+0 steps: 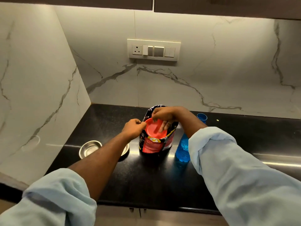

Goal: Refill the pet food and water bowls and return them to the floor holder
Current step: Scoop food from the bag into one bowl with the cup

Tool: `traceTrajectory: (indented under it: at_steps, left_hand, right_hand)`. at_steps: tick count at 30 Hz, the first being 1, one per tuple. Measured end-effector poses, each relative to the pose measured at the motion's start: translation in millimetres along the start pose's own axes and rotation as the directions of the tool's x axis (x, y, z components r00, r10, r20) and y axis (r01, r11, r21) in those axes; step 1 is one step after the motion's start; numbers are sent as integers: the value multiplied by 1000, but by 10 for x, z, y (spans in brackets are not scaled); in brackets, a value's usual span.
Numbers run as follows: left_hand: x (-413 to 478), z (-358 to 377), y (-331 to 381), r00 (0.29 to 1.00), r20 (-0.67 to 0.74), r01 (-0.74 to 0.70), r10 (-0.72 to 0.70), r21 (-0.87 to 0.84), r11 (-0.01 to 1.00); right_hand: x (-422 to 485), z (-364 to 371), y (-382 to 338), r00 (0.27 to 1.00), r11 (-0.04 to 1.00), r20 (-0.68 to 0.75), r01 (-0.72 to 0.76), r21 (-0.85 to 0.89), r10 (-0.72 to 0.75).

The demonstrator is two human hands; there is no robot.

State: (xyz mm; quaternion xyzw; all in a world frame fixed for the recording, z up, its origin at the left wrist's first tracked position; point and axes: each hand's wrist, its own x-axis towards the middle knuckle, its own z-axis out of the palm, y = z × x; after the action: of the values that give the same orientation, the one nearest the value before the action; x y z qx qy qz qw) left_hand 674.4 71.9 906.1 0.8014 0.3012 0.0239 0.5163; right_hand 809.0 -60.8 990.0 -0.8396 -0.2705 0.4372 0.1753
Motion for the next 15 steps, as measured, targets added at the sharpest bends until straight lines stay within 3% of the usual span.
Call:
traceTrajectory:
  at_steps: [15]
  left_hand:
    - [-174, 43, -64, 995, -80, 46, -54, -99, 994]
  right_hand:
    - [18, -4, 112, 998, 992, -51, -52, -117, 46]
